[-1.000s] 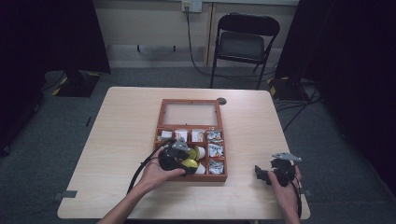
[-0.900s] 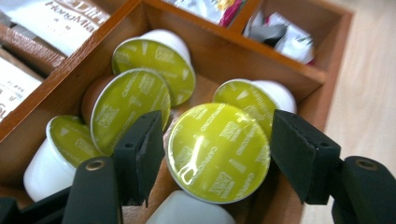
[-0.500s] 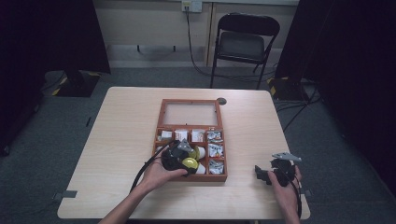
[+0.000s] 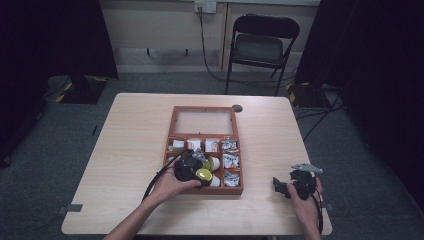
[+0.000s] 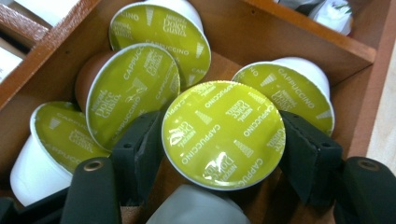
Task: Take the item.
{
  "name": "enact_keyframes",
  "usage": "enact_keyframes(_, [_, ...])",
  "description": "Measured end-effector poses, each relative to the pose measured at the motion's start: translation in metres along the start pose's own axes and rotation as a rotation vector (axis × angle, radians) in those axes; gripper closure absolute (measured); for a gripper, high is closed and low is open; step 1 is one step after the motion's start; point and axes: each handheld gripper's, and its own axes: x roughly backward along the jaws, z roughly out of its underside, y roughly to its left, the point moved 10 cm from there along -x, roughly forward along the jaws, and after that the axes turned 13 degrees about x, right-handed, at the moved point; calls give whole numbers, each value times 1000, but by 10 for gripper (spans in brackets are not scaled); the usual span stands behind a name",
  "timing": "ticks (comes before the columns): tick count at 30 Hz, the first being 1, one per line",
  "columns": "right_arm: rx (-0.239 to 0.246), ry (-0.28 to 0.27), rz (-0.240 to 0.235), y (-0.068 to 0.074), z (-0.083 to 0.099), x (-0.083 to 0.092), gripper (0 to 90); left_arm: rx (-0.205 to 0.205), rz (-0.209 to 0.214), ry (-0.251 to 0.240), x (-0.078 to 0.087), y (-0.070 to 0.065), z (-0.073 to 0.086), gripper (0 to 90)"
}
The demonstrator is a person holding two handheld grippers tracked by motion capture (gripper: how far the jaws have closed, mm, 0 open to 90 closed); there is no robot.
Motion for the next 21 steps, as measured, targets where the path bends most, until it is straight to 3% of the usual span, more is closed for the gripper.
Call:
enact_keyframes(7, [0,0,0,0,0,0,0,-16,-25,6,-1,1,0,370])
enact_keyframes(21, [1,0,1,0,0,0,0,-1,-2,-31,3,1,-2,399])
